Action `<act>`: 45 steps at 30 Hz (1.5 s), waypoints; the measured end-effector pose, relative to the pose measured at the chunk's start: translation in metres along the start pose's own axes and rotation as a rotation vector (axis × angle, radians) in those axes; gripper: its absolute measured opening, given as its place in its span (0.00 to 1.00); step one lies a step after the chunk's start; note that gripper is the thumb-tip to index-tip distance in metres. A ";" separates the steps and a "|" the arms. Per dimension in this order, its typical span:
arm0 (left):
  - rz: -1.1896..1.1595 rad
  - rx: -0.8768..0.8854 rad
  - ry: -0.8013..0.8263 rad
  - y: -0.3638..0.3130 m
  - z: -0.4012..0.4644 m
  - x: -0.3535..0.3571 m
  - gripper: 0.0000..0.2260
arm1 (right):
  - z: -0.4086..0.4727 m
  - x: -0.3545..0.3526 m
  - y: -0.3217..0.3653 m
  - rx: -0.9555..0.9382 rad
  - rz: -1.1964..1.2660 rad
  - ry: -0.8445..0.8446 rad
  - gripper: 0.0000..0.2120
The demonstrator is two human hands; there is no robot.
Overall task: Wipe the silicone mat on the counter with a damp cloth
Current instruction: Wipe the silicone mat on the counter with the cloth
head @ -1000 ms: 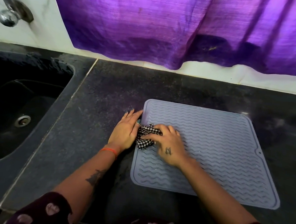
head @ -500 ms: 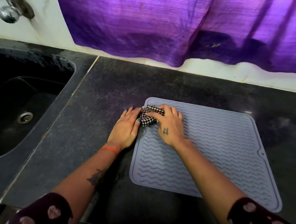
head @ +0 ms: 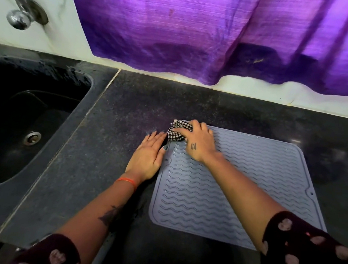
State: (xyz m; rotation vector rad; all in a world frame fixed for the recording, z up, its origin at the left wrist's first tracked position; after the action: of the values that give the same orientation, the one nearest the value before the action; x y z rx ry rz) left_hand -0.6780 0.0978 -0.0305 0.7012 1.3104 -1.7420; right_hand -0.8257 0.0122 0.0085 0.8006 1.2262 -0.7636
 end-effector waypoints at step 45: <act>-0.006 -0.006 0.009 0.002 0.001 0.001 0.34 | -0.106 -0.041 -0.032 0.839 2.055 0.194 0.25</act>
State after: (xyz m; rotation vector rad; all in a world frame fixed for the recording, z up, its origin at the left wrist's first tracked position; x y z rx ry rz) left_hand -0.6764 0.0959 -0.0320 0.7038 1.3244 -1.7406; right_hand -0.9125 0.0893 0.0294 2.1699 -0.2912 0.6390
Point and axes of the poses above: each hand's wrist, its own z-axis towards the middle knuckle, its own x-axis out of the palm, y = z × x, the point moved 2 cm from there along z, towards the middle knuckle, and after that the axes turned 9 degrees about -y, right-handed, at the moved point
